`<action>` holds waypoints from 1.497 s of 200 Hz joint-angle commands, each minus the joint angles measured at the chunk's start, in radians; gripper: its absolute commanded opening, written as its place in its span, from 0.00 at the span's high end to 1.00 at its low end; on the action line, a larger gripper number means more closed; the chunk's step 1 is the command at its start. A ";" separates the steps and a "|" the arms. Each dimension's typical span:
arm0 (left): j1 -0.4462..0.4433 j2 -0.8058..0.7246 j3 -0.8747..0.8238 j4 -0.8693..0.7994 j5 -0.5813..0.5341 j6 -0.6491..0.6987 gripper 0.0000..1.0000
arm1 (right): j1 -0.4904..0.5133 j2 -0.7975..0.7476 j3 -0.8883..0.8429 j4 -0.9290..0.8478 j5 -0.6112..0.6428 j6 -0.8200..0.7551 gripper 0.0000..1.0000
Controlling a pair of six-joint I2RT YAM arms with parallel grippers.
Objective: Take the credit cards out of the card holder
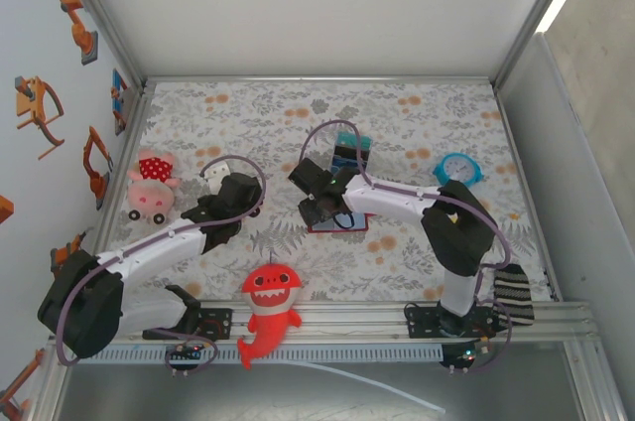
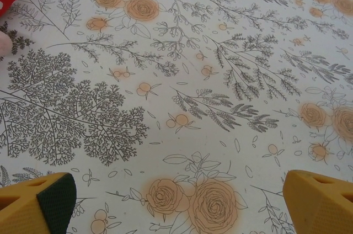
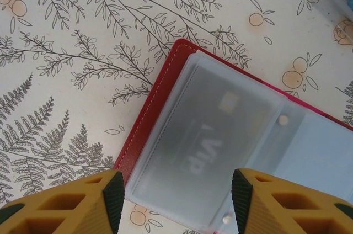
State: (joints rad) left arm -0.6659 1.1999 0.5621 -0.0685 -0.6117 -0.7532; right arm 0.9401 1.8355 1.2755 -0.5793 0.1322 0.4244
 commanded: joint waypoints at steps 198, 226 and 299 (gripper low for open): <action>0.007 0.021 0.030 -0.025 0.038 0.003 0.03 | -0.011 0.028 -0.105 0.108 -0.031 0.045 0.61; 0.006 0.018 0.038 -0.027 0.045 0.015 0.03 | -0.021 -0.010 -0.124 0.140 -0.065 0.049 0.66; -0.004 0.001 0.060 -0.029 0.064 0.046 0.03 | -0.035 -0.056 -0.176 0.213 -0.163 0.036 0.78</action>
State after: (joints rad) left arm -0.6662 1.2152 0.5930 -0.0795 -0.5556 -0.7345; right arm 0.9054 1.8233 1.1221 -0.4053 0.0292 0.4561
